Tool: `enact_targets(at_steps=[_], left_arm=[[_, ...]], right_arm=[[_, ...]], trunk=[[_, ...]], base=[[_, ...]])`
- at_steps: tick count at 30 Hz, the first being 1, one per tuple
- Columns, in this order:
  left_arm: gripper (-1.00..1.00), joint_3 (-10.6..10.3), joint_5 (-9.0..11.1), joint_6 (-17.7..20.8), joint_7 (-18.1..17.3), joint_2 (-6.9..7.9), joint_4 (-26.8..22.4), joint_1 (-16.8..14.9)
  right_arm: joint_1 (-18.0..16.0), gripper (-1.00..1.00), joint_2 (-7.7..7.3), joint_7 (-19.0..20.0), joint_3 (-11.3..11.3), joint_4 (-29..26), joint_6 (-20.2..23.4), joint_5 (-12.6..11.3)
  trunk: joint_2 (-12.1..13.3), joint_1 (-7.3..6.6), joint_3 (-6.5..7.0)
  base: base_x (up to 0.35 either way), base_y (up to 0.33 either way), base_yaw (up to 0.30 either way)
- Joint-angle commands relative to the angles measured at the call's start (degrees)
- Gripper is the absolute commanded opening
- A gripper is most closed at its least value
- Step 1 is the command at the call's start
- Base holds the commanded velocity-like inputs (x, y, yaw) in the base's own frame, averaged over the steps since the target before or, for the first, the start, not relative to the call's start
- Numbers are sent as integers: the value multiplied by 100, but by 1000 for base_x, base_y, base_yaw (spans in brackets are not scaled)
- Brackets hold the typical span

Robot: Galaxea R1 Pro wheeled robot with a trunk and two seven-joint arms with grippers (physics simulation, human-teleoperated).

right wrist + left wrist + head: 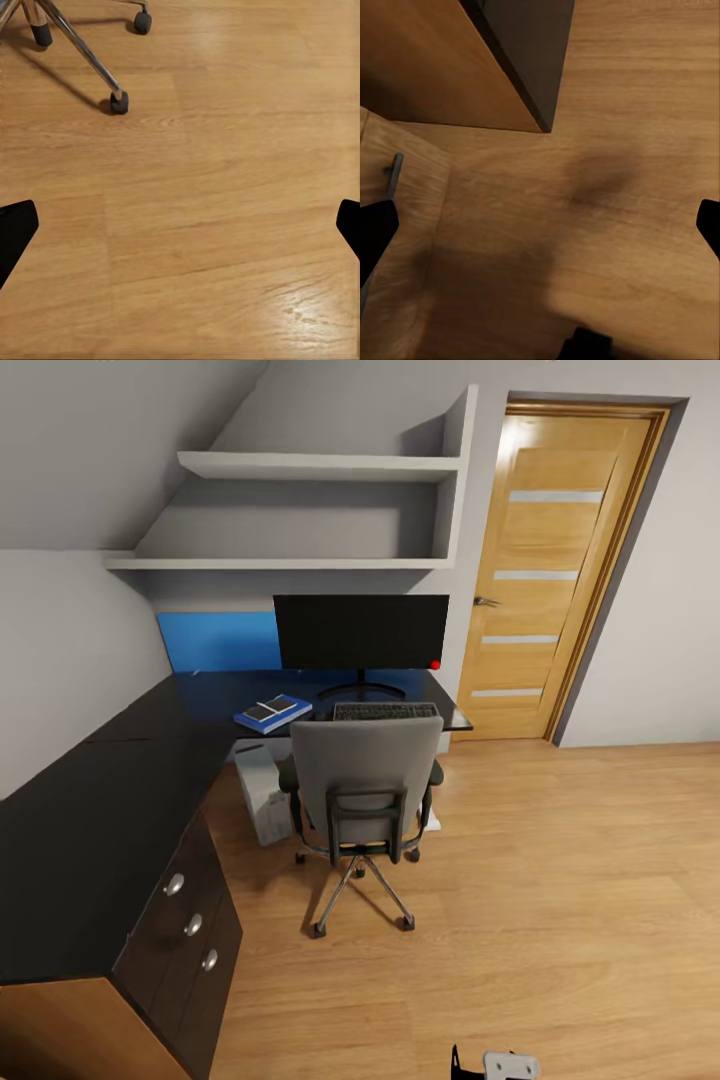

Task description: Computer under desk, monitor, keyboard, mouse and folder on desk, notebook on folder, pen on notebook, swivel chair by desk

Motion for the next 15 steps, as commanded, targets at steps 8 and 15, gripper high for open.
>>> enact_targets(at_steps=[8, 15], left_arm=[[100, -63, 10, -59, 29, 55, 0, 282], [100, -64, 4, -70, 27, 63, 0, 572]], right_arm=[[34, 100, 5, -15, 56, 19, 3, -34], [39, 100, 3, -14, 54, 20, 8, -34]], trunk=[[319, -177, 139], [600, -330, 265]], base=[[0, 0, 0], [0, 0, 0]])
